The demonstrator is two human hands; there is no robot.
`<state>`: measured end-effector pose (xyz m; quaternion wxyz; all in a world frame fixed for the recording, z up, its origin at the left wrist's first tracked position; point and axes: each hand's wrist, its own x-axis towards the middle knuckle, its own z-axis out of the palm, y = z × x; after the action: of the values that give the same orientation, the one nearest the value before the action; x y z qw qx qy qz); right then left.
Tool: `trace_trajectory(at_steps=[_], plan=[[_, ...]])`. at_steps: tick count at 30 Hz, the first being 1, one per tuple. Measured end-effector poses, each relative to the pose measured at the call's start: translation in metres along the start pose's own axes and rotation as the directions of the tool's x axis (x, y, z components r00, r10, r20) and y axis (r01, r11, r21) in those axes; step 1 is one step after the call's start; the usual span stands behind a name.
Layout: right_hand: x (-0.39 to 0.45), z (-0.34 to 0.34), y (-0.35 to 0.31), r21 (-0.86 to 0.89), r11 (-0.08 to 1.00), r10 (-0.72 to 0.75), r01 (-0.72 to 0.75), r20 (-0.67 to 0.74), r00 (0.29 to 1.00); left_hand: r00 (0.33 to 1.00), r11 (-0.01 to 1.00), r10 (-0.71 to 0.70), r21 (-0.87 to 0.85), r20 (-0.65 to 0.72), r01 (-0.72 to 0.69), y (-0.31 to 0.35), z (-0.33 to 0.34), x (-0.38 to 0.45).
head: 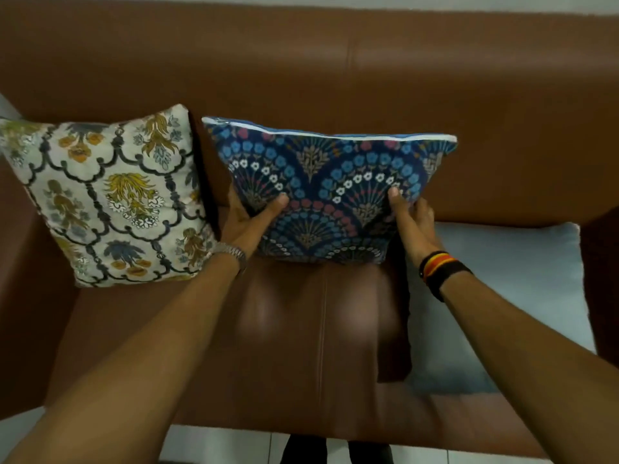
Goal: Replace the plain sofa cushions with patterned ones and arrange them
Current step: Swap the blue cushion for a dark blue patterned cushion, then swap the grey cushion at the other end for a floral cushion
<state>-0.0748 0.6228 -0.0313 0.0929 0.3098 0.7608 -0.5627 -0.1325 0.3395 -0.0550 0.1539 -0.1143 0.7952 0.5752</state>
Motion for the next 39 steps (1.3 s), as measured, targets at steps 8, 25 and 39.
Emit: trace_trajectory(at_steps=[8,25,39], plan=[[0.0,0.024,-0.013,0.05,0.998,0.053,-0.048,-0.103,0.993,0.996,0.999,0.002,0.046,-0.094,0.003,0.017,-0.019,0.008],[-0.027,-0.088,0.109,-0.354,0.933,-0.158,0.07,-0.226,0.961,0.977,0.859,0.209,0.469,0.046,-0.206,-0.065,0.14,-0.125],[-0.018,-0.287,0.252,-0.191,0.846,0.492,-0.499,-0.086,0.866,0.96,0.944,-0.264,0.23,0.098,0.236,-0.055,0.345,-0.148]])
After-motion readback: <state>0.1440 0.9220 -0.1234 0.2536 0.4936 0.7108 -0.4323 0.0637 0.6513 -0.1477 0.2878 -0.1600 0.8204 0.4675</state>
